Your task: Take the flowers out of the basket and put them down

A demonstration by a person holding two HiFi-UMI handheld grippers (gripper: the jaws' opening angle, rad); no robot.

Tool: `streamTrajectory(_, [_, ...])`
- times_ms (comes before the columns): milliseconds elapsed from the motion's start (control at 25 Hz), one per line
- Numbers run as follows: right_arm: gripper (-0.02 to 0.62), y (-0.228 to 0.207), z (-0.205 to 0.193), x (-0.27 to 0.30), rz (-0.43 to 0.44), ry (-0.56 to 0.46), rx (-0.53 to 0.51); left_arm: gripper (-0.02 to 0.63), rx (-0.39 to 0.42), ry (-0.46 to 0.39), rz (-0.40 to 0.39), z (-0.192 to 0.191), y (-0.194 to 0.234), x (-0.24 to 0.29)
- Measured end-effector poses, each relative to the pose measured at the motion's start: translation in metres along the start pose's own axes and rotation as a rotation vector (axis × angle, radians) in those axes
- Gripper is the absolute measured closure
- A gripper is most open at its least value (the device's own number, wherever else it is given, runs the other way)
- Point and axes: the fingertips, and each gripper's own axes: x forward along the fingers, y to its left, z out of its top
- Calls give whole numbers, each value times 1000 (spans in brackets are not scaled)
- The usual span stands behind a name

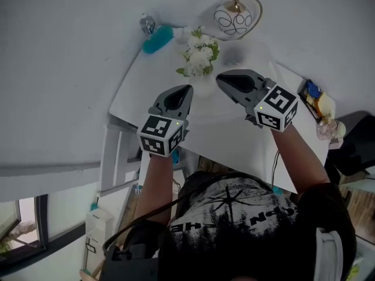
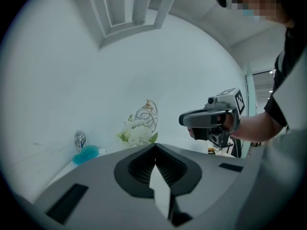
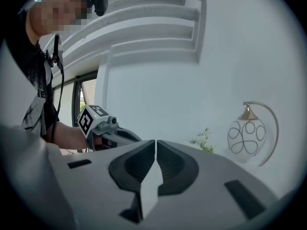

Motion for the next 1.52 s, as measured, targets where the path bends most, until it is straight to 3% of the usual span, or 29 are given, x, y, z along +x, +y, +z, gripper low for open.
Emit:
streamTrajectory(320, [575, -26, 5, 15, 6, 49, -65, 595, -13, 18, -80, -9, 10, 14])
streamTrajectory(480, [575, -46, -12, 17, 21, 102, -128, 595, -32, 25, -96, -15, 18, 18])
streamTrajectory(840, [567, -79, -63, 30, 45, 192, -111, 595, -48, 27, -140, -23, 21, 24])
streamTrajectory(1240, [334, -80, -129, 61, 108, 330, -56, 595, -57, 33, -174, -34, 17, 28])
streamTrajectory(1520, [299, -81, -160, 85, 162, 428, -30, 595, -88, -6, -207, -32, 16, 29])
